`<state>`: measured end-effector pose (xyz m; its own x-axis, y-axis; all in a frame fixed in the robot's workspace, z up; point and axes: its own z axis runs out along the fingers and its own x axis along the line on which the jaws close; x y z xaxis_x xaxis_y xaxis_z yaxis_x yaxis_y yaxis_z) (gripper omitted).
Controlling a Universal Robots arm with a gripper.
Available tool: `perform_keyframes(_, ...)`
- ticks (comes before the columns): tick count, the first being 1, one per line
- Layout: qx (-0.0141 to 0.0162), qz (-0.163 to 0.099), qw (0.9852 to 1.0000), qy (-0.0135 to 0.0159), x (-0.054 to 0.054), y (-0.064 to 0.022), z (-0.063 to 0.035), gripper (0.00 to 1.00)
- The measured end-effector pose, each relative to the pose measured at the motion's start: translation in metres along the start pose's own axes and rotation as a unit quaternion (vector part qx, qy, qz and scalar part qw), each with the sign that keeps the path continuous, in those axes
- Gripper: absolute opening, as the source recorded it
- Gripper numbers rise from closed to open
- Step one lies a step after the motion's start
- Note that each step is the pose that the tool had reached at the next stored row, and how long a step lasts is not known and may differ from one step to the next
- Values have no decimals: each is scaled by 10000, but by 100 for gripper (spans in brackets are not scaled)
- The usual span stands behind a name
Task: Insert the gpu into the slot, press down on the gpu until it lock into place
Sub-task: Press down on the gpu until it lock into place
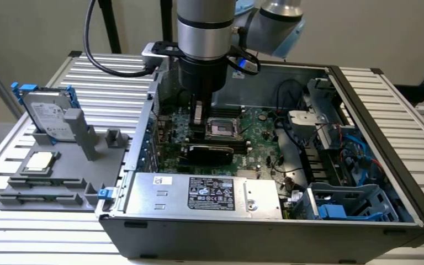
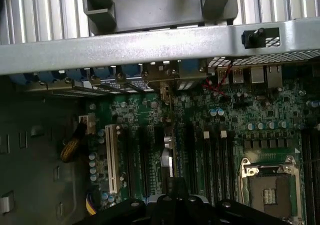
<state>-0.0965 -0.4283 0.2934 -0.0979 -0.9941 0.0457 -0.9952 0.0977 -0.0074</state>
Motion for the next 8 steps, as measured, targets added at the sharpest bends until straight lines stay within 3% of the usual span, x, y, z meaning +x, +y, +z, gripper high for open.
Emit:
perform_keyframes(1,-2,0,10000,-10,0,0,1,11)
perform_keyframes(8,-3,0,10000,-11,0,0,0,11)
